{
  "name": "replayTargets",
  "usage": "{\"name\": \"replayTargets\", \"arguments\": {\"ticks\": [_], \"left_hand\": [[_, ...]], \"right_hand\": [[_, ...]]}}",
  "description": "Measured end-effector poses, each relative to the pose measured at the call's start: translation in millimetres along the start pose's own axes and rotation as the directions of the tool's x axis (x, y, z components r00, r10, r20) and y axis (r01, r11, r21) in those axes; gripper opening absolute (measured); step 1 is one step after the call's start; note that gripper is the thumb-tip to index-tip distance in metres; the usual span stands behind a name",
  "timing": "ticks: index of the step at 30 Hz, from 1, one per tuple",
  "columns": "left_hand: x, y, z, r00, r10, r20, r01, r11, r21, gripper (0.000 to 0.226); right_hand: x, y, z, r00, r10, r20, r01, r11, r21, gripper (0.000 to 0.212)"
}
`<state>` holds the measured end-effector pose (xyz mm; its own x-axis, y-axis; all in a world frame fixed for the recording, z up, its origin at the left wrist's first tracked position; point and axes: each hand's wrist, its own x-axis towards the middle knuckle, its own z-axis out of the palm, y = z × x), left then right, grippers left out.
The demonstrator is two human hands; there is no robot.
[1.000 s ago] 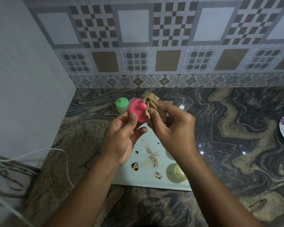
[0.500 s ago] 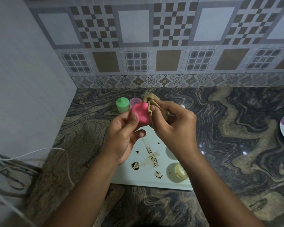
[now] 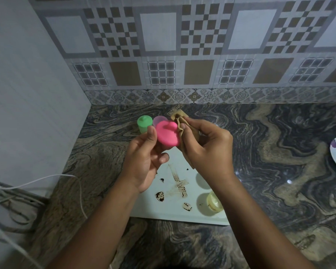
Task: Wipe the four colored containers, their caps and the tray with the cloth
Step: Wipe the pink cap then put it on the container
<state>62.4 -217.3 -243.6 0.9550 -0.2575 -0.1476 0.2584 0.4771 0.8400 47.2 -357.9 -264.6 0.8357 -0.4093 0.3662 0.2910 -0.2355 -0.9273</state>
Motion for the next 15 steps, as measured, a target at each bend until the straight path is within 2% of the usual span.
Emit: {"name": "replayTargets", "arguments": {"ticks": [4,8,10,15], "left_hand": [[-1,0,7,0.999,-0.052,0.016,0.052,0.998,0.028,0.052],[-6,4,7,0.989,-0.020,0.144,0.024,0.999,-0.022,0.087],[-10,4,8,0.978,0.012,0.207,-0.017,1.000,0.025,0.079],[-10,8,6,0.984,0.008,0.179,-0.014,0.999,0.031,0.036]], "right_hand": [[-8,-1,4,0.998,0.019,0.059,-0.017,0.999,-0.031,0.016],[-3,1,-3,0.999,0.039,-0.012,-0.040,0.998,-0.053,0.024],[1,4,-5,0.999,0.029,-0.015,-0.030,0.995,-0.099,0.027],[3,4,-3,1.000,0.024,-0.009,-0.025,0.994,-0.105,0.019]]}}
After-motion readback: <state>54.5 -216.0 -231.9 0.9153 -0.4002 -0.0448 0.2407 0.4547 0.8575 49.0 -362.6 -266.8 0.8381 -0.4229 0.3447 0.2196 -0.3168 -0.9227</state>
